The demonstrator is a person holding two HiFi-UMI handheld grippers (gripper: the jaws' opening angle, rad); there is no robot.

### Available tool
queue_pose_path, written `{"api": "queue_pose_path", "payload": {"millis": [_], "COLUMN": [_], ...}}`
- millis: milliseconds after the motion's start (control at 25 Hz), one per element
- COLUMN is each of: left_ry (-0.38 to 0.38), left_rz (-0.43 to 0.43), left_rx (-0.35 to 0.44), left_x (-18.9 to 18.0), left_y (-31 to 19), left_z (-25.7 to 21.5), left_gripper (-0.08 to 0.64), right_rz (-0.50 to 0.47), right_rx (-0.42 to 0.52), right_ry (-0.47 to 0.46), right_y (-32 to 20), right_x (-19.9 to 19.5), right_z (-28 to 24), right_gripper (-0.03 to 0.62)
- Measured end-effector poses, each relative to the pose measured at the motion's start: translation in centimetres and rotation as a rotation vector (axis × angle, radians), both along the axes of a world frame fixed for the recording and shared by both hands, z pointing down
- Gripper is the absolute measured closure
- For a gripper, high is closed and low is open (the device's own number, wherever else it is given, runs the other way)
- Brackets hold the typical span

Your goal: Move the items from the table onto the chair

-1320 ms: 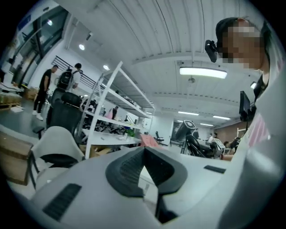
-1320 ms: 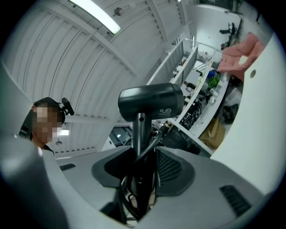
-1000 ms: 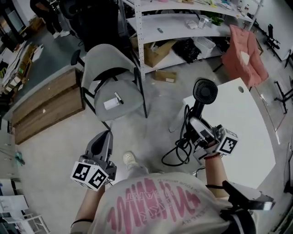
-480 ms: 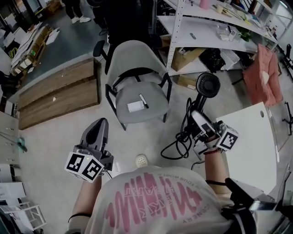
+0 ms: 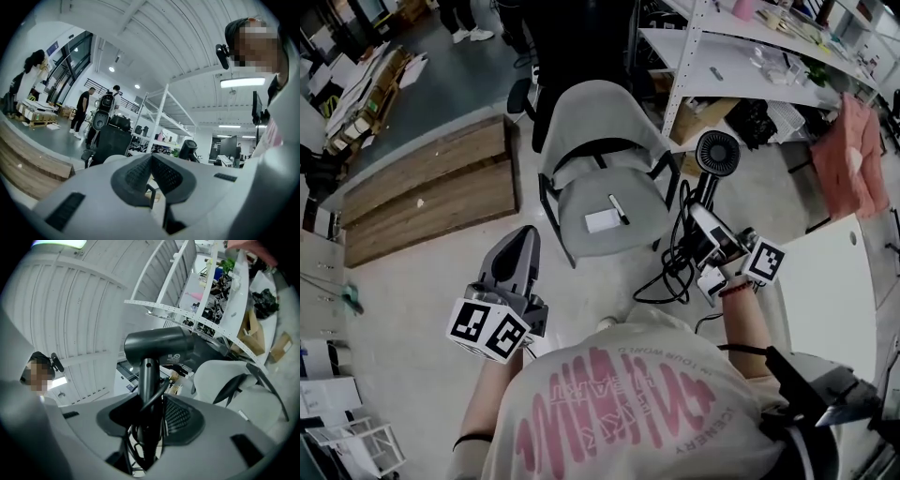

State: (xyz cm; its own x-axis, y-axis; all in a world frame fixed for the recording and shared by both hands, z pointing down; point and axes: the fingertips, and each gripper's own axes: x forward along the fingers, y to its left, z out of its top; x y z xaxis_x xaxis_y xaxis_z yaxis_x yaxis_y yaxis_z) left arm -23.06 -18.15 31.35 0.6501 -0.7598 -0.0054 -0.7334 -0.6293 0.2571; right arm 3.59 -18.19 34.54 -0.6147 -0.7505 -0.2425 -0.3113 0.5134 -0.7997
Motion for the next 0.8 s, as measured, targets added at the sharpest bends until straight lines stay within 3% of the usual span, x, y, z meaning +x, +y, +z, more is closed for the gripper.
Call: {"api": "queue_pose_path", "payload": {"millis": [200, 400, 680, 800], "left_ry": [0.009, 0.024, -0.006, -0.027], "left_rz": [-0.017, -0.105, -0.165, -0.152], "left_rx": [-0.035, -0.075, -0.158, -0.152], "left_x": [-1.1, -3.1, -2.4, -1.7], "left_y": [-1.0, -2.9, -7.4, -9.5], "left_z": [0.8, 1.7, 3.1, 3.1], "left_gripper": [0.551, 0.551, 0.551, 0.551], "right_rz": [-0.02, -0.04, -0.124, -0.121], "right_rx": [-0.069, -0.17, -0.285, -0.394], "right_ry": [0.03, 0.077, 0.084, 0.174], "right_y": [-3.4, -7.9, -14.9, -17.5], "right_x": [-1.0, -0.9, -1.2, 0.2], "right_z": [2.6, 7.0, 12.5, 17.2], "right_gripper": [0.419, 0.419, 0.419, 0.419]}}
